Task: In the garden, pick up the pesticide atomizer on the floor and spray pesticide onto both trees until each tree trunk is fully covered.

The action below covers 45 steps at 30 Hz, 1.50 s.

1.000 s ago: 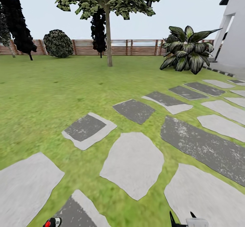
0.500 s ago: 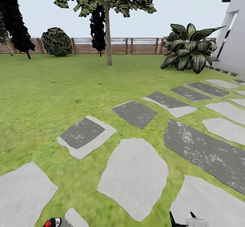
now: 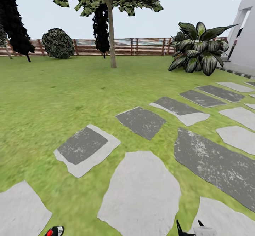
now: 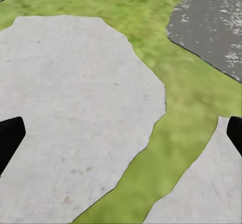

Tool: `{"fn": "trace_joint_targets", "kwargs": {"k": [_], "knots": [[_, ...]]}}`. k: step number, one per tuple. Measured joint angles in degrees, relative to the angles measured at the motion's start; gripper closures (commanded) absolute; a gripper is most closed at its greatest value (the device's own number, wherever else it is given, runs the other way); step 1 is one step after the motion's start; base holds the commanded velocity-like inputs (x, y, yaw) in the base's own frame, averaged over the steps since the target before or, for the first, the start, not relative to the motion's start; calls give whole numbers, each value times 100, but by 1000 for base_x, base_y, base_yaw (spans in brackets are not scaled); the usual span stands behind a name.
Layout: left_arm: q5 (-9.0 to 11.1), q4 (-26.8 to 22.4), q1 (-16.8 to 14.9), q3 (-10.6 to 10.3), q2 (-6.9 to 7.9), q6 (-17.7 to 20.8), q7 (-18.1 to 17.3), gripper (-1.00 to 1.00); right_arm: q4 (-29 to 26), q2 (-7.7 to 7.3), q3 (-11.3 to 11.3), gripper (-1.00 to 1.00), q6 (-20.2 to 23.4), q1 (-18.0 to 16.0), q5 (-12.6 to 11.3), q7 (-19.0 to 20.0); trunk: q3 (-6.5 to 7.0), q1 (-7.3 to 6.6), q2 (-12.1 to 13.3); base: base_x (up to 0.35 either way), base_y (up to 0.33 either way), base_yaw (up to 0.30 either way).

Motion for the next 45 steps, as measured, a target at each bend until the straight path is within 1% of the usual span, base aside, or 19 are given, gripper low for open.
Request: {"fn": "trace_joint_targets", "kwargs": {"k": [45], "knots": [[0, 0, 1, 0, -2, 0, 0, 100, -4, 0, 3, -100, 0, 0, 0, 0, 0, 0, 0, 336, 0, 0]]}}
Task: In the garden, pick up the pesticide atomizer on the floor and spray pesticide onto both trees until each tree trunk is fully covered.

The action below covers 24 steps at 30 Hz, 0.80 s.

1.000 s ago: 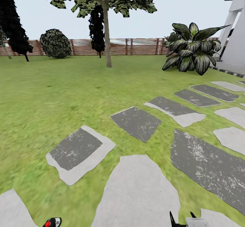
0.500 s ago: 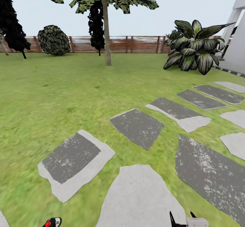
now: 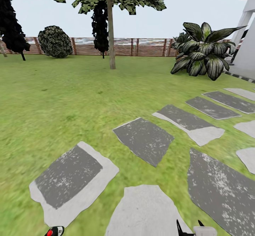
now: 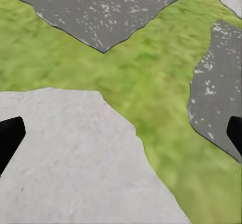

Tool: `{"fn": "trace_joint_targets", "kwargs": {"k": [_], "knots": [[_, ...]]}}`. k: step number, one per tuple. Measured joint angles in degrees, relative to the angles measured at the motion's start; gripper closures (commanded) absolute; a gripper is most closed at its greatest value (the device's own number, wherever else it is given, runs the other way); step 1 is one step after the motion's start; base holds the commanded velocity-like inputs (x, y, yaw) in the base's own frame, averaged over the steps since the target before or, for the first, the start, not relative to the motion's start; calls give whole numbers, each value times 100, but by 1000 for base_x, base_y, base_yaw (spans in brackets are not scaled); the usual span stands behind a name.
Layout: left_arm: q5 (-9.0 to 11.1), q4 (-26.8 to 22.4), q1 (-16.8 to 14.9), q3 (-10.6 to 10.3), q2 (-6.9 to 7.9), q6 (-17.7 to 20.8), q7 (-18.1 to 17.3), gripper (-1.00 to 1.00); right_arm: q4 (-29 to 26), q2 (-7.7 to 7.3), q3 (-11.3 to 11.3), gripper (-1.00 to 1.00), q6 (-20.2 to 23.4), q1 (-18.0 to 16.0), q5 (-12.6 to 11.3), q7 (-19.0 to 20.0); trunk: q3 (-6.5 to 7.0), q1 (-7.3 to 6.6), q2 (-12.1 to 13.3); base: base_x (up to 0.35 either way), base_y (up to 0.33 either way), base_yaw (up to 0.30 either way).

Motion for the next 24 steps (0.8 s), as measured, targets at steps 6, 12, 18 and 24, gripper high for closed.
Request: {"fn": "trace_joint_targets", "kwargs": {"k": [6, 12, 18, 24], "knots": [[0, 0, -1, 0, 1, 0, 0, 100, 0, -2, -2, -100, 0, 0, 0, 0, 0, 0, 0, 336, 0, 0], [0, 0, -3, 0, 0, 0, 0, 100, 1, 0, 10, -100, 6, 0, 0, 0, 0, 0, 0, 336, 0, 0], [0, 0, -2, 0, 1, 0, 0, 100, 0, 0, 15, -100, 3, 0, 0, 0, 0, 0, 0, 336, 0, 0], [-1, 0, -1, 0, 5, -1, 0, 100, 0, 0, 13, -100, 0, 0, 0, 0, 0, 0, 0, 336, 0, 0]]}}
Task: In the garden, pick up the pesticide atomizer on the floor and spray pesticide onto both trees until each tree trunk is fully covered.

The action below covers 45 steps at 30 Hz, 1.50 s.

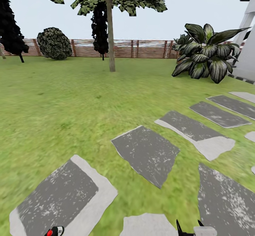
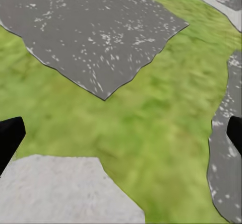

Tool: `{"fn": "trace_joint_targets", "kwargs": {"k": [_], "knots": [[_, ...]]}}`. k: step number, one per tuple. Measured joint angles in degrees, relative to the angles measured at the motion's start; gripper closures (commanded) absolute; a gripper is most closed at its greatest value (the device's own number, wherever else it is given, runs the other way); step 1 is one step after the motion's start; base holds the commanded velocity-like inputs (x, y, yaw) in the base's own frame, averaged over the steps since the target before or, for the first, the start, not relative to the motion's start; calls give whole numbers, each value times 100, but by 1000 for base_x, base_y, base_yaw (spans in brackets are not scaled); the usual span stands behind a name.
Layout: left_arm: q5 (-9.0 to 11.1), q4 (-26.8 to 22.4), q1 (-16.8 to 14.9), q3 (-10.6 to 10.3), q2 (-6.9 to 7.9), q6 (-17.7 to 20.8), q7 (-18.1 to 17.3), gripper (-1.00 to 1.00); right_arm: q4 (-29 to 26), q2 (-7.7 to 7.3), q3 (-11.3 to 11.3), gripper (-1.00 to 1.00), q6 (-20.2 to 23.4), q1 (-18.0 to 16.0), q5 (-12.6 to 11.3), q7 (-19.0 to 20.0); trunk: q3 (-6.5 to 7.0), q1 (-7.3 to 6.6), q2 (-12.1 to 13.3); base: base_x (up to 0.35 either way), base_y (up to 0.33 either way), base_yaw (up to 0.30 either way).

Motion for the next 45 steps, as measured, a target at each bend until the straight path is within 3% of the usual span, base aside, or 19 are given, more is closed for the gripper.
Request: {"fn": "trace_joint_targets", "kwargs": {"k": [20, 45], "knots": [[2, 0, 0, 1, 0, 1, 0, 100, -2, 0, -16, -100, -2, 0, 0, -9, -24, -1, -1, 336, 0, 99], [1, 1, 2, 0, -2, 1, 0, 100, -9, 0, -25, -100, -5, 0, 0, -18, -25, 0, 0, 336, 0, 4]]}}
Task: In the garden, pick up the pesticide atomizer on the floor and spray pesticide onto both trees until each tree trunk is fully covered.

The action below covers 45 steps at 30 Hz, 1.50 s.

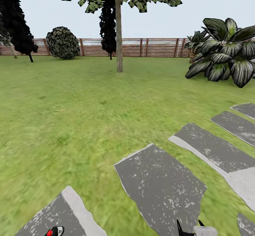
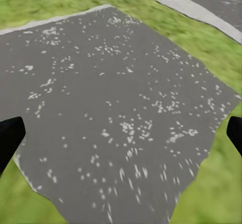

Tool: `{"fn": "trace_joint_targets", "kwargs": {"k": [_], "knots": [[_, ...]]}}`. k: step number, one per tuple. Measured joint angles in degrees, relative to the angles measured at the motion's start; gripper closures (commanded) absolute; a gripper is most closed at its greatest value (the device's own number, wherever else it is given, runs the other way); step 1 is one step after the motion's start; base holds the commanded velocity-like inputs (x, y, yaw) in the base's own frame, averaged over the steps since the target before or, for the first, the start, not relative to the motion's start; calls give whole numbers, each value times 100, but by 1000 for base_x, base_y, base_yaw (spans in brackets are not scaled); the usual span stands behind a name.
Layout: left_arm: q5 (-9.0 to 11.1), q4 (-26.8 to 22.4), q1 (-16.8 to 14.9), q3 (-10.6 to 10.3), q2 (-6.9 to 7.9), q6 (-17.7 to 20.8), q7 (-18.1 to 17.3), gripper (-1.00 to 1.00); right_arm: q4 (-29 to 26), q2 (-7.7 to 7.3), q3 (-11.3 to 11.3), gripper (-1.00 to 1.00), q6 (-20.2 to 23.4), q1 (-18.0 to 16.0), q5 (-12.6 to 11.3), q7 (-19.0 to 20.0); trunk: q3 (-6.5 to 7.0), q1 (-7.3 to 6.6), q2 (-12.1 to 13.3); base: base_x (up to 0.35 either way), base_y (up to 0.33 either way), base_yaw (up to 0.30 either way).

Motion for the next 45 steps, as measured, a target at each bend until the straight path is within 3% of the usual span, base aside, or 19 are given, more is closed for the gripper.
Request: {"fn": "trace_joint_targets", "kwargs": {"k": [45], "knots": [[0, -1, 0, 0, 0, 0, 0, 100, 8, 0, 1, -100, 5, 0, 0, 0, 0, 0, 0, 336, 0, 0]]}}
